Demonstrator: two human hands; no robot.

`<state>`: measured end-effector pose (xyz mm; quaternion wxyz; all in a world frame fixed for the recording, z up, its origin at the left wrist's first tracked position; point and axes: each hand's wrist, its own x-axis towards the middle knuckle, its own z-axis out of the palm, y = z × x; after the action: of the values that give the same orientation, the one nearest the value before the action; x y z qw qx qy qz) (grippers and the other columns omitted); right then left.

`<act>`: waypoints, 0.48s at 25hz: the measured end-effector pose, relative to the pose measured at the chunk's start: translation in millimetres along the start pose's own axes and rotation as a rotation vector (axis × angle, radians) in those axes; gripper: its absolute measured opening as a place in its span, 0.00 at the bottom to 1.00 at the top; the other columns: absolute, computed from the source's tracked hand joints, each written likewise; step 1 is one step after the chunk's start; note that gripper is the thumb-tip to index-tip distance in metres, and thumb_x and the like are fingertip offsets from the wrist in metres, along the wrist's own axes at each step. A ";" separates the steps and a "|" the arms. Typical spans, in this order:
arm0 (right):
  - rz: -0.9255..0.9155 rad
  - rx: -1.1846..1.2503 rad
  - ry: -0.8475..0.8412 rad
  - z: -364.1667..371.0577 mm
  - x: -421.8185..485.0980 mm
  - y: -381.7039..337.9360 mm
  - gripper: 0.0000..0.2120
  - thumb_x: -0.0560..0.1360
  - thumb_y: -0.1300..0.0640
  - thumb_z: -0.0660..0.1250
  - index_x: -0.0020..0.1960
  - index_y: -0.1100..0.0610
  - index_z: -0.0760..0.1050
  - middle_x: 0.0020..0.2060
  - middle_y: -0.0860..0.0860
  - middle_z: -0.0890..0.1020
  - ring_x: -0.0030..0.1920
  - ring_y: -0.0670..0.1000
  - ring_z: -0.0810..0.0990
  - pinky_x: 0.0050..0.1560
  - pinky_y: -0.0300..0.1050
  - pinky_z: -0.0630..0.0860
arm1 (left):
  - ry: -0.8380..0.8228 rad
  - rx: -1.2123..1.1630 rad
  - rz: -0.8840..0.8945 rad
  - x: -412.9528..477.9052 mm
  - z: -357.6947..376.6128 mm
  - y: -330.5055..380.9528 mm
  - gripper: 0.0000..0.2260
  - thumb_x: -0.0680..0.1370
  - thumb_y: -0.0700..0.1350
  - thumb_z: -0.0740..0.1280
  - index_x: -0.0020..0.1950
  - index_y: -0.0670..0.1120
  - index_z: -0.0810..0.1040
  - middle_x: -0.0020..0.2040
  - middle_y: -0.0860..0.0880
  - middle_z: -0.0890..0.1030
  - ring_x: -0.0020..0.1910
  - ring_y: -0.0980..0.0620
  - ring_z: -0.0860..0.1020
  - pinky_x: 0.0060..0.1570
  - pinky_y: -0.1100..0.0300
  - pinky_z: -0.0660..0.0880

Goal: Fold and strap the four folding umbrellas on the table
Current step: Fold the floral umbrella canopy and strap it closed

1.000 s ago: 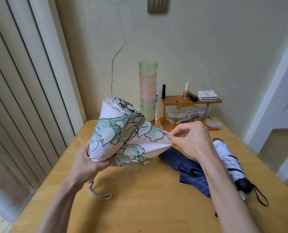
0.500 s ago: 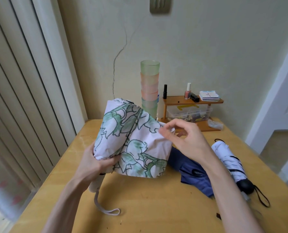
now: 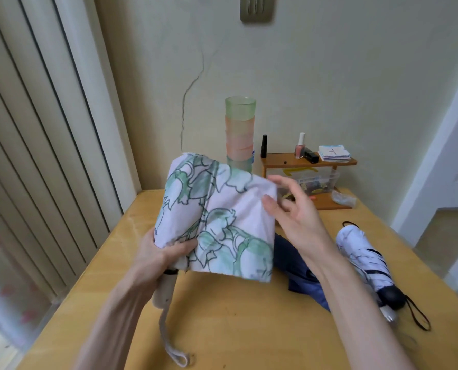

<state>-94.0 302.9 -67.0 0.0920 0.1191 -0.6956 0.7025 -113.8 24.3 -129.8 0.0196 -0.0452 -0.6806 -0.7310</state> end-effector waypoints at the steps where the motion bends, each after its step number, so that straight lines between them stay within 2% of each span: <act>1: 0.066 0.052 -0.085 1.2 -2.2 0.8 0.34 0.78 0.57 0.77 0.78 0.44 0.65 0.66 0.48 0.83 0.62 0.49 0.85 0.60 0.50 0.83 | 0.025 -0.041 -0.007 1.2 1.6 -0.5 0.26 0.63 0.42 0.81 0.59 0.40 0.82 0.52 0.38 0.87 0.44 0.38 0.85 0.38 0.50 0.82; 3: 0.098 -0.104 -0.283 0.2 -5.9 3.3 0.54 0.72 0.59 0.83 0.81 0.30 0.51 0.74 0.45 0.74 0.67 0.50 0.83 0.66 0.54 0.81 | 0.055 -0.107 -0.023 3.2 2.9 -0.2 0.25 0.63 0.41 0.81 0.59 0.40 0.83 0.52 0.39 0.88 0.46 0.38 0.86 0.40 0.51 0.84; 5: 0.031 -0.215 -0.367 2.3 -8.7 7.0 0.59 0.72 0.66 0.81 0.81 0.29 0.48 0.74 0.44 0.75 0.66 0.50 0.83 0.66 0.50 0.81 | 0.076 -0.133 -0.048 4.6 3.7 -0.3 0.27 0.62 0.41 0.82 0.61 0.40 0.83 0.53 0.42 0.88 0.50 0.40 0.87 0.42 0.53 0.84; 8: -0.037 -0.247 -0.340 7.9 -8.6 8.1 0.53 0.74 0.72 0.76 0.83 0.35 0.53 0.72 0.44 0.78 0.64 0.48 0.84 0.62 0.43 0.81 | 0.147 -0.174 -0.079 6.0 4.5 -2.1 0.29 0.62 0.42 0.82 0.62 0.40 0.82 0.53 0.42 0.88 0.47 0.43 0.88 0.39 0.55 0.83; 12: -0.129 -0.314 -0.154 4.1 -1.8 11.8 0.35 0.78 0.68 0.75 0.77 0.41 0.70 0.63 0.49 0.83 0.57 0.50 0.87 0.59 0.49 0.83 | 0.184 -0.171 -0.082 6.8 5.1 -2.4 0.28 0.62 0.43 0.81 0.61 0.40 0.82 0.52 0.43 0.88 0.45 0.44 0.87 0.38 0.55 0.82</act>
<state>-95.6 298.7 -78.8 0.1006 0.2010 -0.7925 0.5669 -120.6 29.8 -131.2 0.0484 0.0485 -0.6125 -0.7875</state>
